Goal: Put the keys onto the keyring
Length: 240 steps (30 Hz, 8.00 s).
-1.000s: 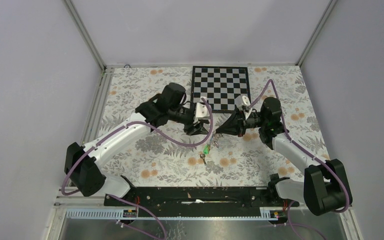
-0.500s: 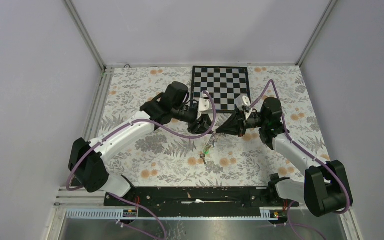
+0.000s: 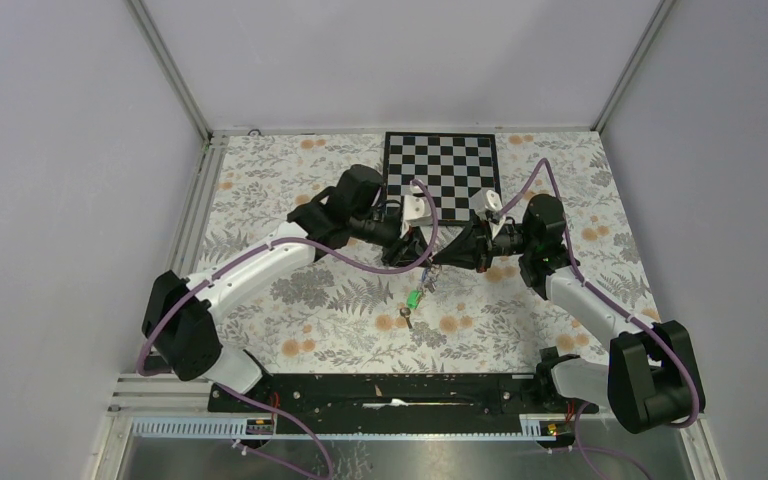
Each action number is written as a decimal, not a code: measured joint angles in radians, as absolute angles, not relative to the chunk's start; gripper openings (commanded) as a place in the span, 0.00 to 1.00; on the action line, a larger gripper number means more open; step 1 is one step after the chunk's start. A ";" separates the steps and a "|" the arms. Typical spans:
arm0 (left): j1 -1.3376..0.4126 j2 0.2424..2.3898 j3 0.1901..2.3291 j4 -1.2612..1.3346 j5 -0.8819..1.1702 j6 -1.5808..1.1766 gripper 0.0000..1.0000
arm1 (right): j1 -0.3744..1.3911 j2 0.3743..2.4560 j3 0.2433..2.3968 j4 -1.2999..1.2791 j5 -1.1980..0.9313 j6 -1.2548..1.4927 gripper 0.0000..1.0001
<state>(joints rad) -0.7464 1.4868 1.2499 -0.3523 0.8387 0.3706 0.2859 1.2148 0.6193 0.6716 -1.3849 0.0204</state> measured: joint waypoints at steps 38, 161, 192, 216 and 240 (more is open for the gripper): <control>-0.840 1.522 1.381 -0.584 0.505 0.362 0.00 | 0.292 1.198 0.642 0.419 -1.264 -0.264 0.22; -0.770 1.343 1.116 -0.335 0.591 0.412 0.01 | 0.301 1.264 0.614 0.842 -1.277 0.140 0.00; -0.786 1.467 1.209 -0.410 0.500 0.456 0.00 | 0.193 1.174 0.618 0.469 -1.240 -0.054 0.59; -0.762 1.761 1.232 -0.425 0.359 0.374 0.00 | 0.108 1.108 0.693 0.071 -0.870 -0.267 0.65; -0.645 1.828 1.183 -0.545 0.096 0.517 0.19 | 0.104 1.108 0.690 0.060 -0.858 -0.296 0.71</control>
